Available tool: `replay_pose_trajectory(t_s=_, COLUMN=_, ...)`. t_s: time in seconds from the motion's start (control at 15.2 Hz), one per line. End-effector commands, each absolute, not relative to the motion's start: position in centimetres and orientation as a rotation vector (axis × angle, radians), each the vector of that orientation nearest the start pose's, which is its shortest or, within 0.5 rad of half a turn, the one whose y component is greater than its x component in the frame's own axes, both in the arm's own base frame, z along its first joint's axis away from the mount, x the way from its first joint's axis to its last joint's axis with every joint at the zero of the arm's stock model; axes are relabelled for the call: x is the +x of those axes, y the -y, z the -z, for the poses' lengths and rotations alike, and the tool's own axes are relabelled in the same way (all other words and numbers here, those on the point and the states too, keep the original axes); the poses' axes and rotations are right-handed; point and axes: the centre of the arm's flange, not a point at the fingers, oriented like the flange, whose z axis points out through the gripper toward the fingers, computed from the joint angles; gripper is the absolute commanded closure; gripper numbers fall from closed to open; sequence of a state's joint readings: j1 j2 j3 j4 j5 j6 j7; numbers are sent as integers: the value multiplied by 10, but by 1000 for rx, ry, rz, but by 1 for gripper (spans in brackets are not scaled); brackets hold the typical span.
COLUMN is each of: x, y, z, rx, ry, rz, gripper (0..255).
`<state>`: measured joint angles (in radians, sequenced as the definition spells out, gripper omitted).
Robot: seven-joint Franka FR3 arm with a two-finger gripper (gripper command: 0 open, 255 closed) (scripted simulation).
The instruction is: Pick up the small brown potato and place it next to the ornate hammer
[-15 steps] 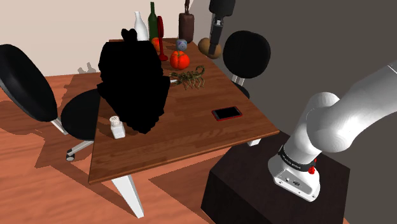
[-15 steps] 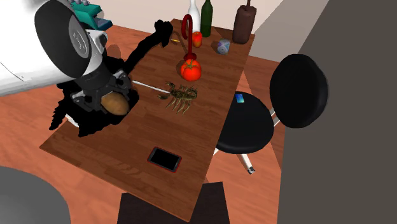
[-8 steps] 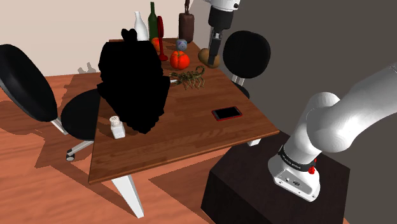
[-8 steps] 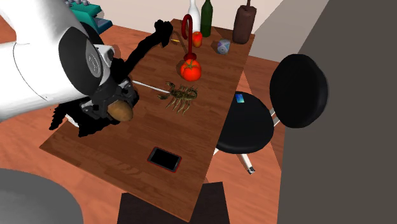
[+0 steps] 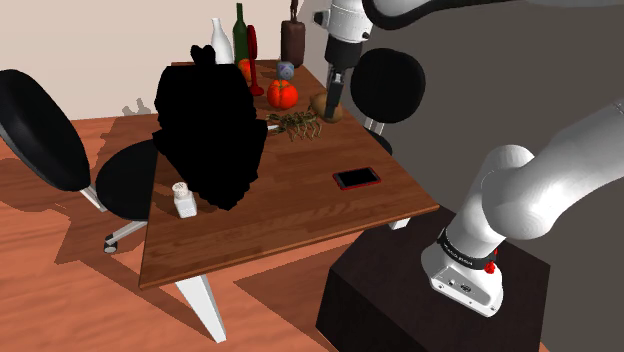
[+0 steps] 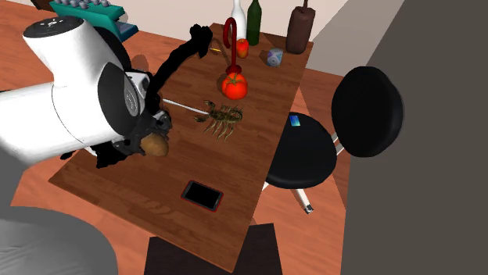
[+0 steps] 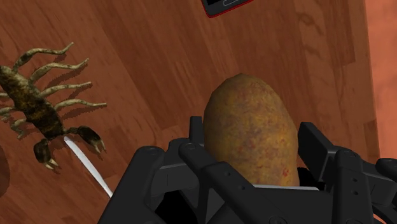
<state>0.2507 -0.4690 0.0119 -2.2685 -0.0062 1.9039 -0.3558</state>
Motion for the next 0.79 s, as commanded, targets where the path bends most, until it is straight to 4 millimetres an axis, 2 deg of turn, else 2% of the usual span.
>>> replay_pose_trajectory(t_s=0.0, x=409, y=-110, z=-537, rx=-3004, ry=961, rz=164, gripper=255)
replay_pose_trajectory(t_s=0.73, x=409, y=-110, z=-479, rx=-3004, ry=961, rz=164, gripper=255)
